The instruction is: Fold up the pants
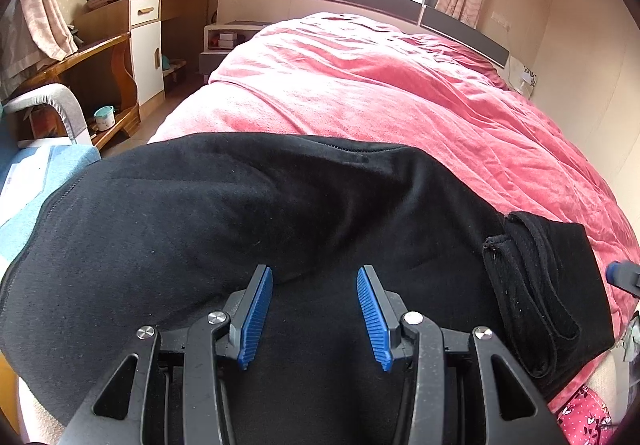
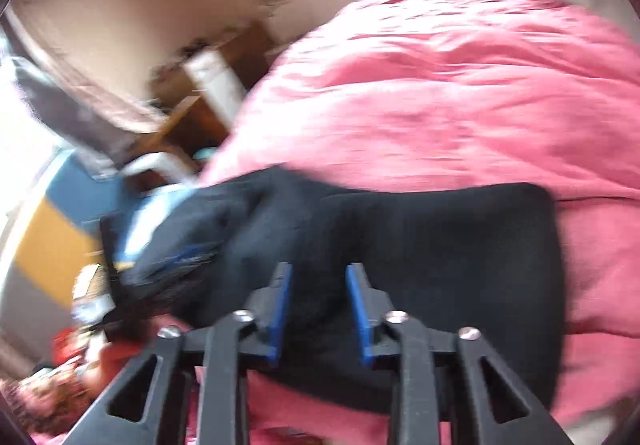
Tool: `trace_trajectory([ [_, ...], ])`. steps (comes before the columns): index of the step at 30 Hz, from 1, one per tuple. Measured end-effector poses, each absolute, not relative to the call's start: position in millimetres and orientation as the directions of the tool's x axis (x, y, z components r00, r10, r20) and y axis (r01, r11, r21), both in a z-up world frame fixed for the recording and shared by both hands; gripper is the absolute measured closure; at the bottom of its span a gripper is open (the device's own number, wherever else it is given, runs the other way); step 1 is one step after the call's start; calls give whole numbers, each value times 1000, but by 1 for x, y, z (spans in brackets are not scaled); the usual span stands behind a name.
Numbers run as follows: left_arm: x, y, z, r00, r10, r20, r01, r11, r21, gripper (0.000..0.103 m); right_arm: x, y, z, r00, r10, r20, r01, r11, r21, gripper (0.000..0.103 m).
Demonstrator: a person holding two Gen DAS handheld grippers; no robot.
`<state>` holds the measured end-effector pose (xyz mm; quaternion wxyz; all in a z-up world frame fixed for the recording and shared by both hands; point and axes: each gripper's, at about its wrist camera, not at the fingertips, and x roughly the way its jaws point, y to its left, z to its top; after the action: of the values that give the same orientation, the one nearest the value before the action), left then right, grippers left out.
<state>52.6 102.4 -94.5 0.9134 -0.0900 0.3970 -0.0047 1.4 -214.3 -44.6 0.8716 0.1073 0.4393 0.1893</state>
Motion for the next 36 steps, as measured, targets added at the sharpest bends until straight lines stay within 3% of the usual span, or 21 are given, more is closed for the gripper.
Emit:
trace_trajectory([
  [5, 51, 101, -93, 686, -77, -723, -57, 986, -159, 58, 7, -217, -80, 507, 308, -805, -158, 951, 264, 84],
  [13, 49, 104, -89, 692, -73, -718, -67, 984, -164, 58, -3, -184, -117, 503, 241, -830, -279, 954, 108, 81],
  [20, 44, 133, -67, 720, -23, -693, -146, 972, -184, 58, 5, -198, -120, 469, 283, -836, -241, 952, 187, 81],
  [32, 19, 241, -39, 701, 194, -686, -417, 892, -173, 54, 9, -195, -121, 446, 282, -849, -236, 952, 192, 81],
  [34, 19, 261, -41, 688, 173, -705, -432, 878, -206, 51, 10, -195, -122, 443, 288, -849, -233, 951, 201, 81],
  [36, 17, 281, -48, 679, 108, -726, -434, 857, -278, 33, 10, -196, -122, 442, 292, -848, -228, 951, 209, 81],
])
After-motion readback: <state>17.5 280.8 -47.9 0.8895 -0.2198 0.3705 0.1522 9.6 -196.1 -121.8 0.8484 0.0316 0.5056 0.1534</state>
